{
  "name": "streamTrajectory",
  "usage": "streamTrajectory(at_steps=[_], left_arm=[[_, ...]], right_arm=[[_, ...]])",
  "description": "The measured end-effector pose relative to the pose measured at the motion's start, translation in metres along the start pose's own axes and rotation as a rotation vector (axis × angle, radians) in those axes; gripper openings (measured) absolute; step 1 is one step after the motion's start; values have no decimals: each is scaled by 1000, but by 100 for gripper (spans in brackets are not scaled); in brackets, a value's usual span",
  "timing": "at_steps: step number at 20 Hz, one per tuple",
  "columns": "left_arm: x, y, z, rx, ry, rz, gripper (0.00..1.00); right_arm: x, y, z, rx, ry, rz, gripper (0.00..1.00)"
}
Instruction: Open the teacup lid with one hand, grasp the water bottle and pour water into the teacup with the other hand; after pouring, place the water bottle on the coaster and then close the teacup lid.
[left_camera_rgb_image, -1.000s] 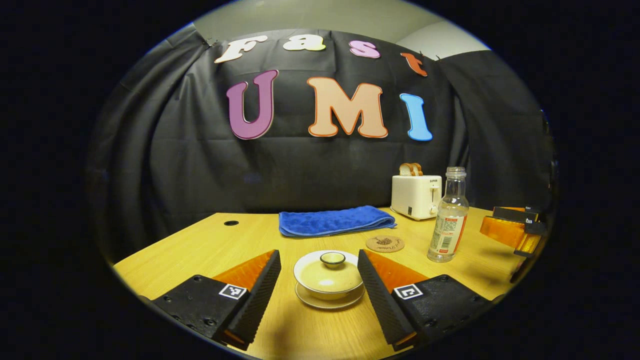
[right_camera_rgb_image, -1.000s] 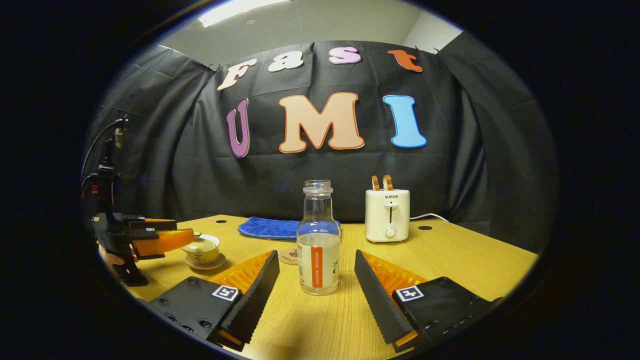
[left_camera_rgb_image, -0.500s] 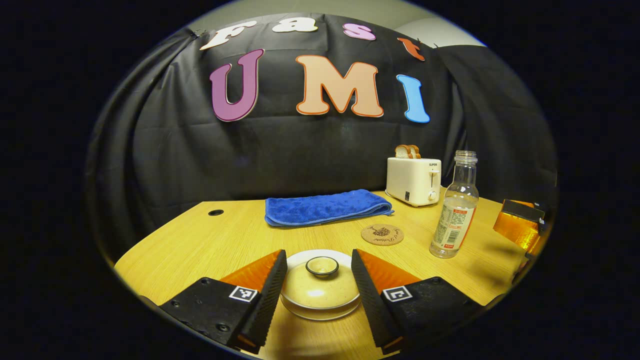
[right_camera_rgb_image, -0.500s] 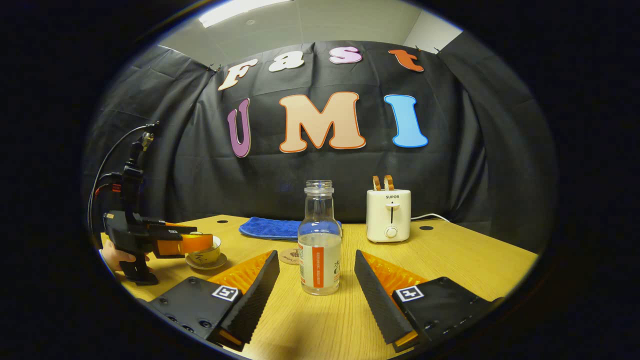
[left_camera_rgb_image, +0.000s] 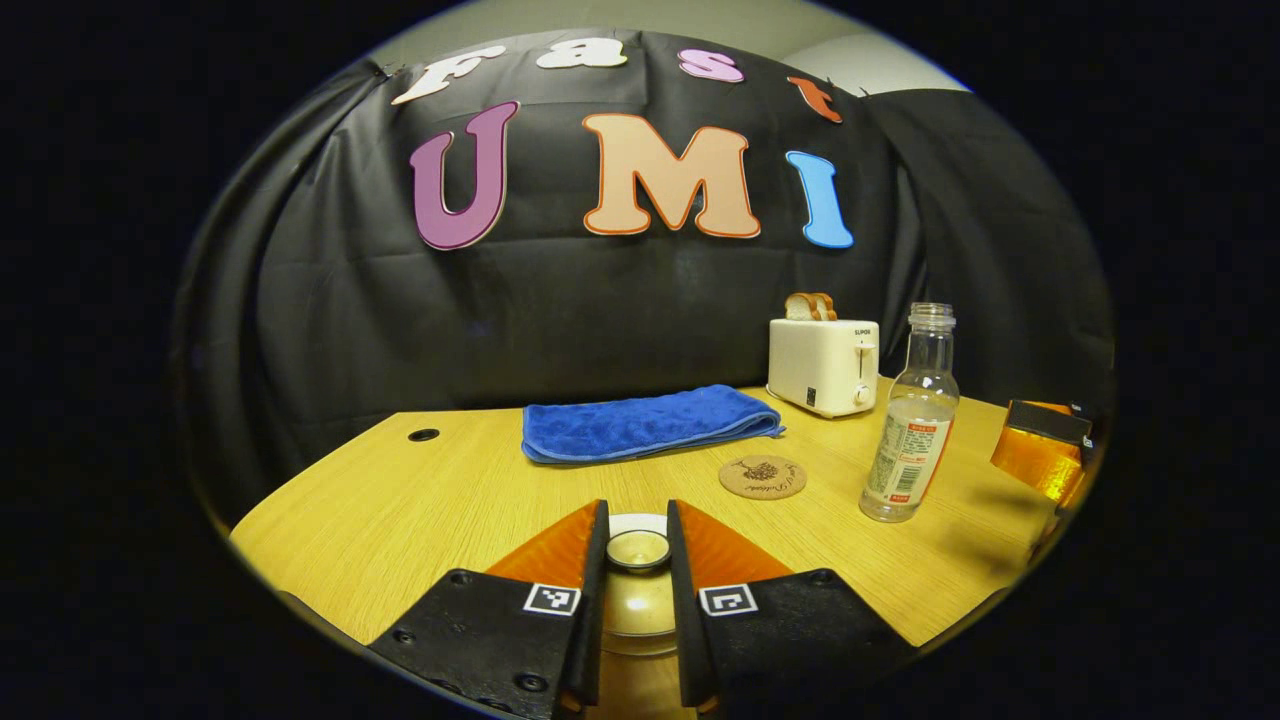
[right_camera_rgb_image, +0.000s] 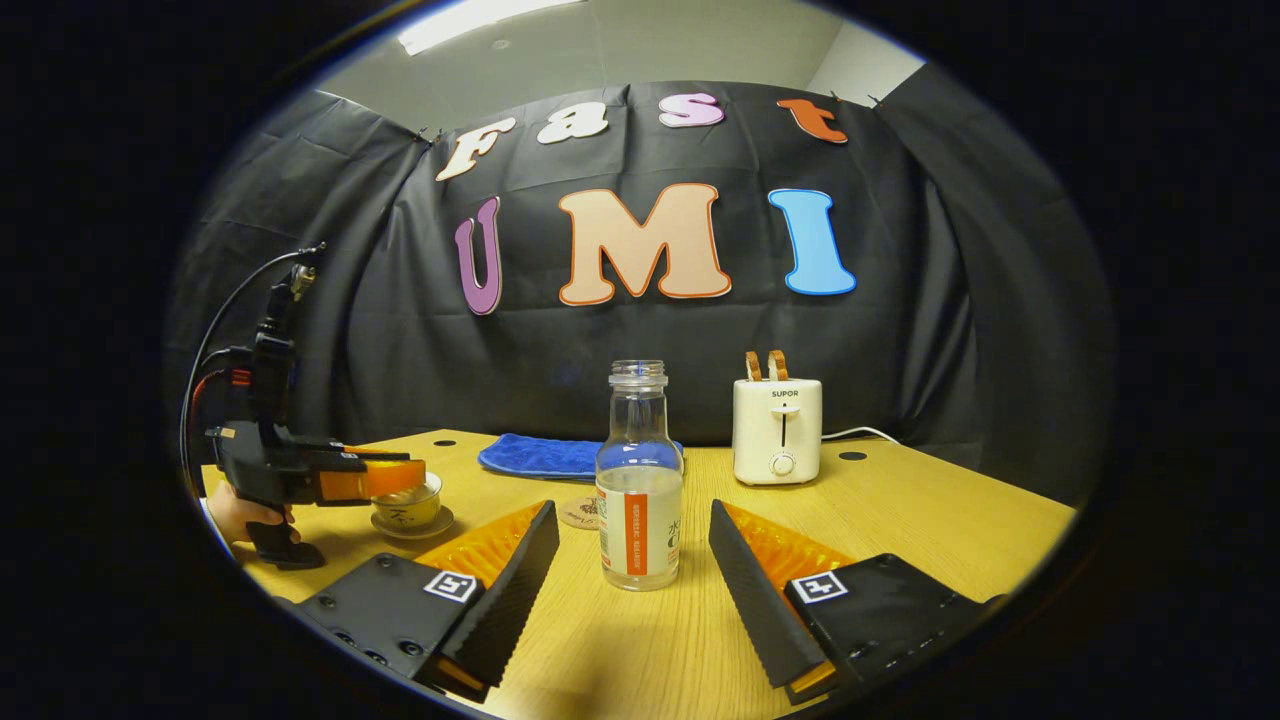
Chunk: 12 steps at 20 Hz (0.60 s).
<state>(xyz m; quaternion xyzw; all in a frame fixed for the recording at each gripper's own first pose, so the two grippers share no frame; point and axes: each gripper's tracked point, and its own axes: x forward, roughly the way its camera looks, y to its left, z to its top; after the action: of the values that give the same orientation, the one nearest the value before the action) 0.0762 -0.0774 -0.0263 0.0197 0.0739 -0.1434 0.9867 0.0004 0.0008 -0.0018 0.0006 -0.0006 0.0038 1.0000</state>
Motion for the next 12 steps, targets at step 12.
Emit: streamTrajectory(at_steps=[12], left_arm=[[-11, 7, 9, -41, -66, 27, 27]], right_arm=[[0, 0, 0, 0, 0, 0, 97]])
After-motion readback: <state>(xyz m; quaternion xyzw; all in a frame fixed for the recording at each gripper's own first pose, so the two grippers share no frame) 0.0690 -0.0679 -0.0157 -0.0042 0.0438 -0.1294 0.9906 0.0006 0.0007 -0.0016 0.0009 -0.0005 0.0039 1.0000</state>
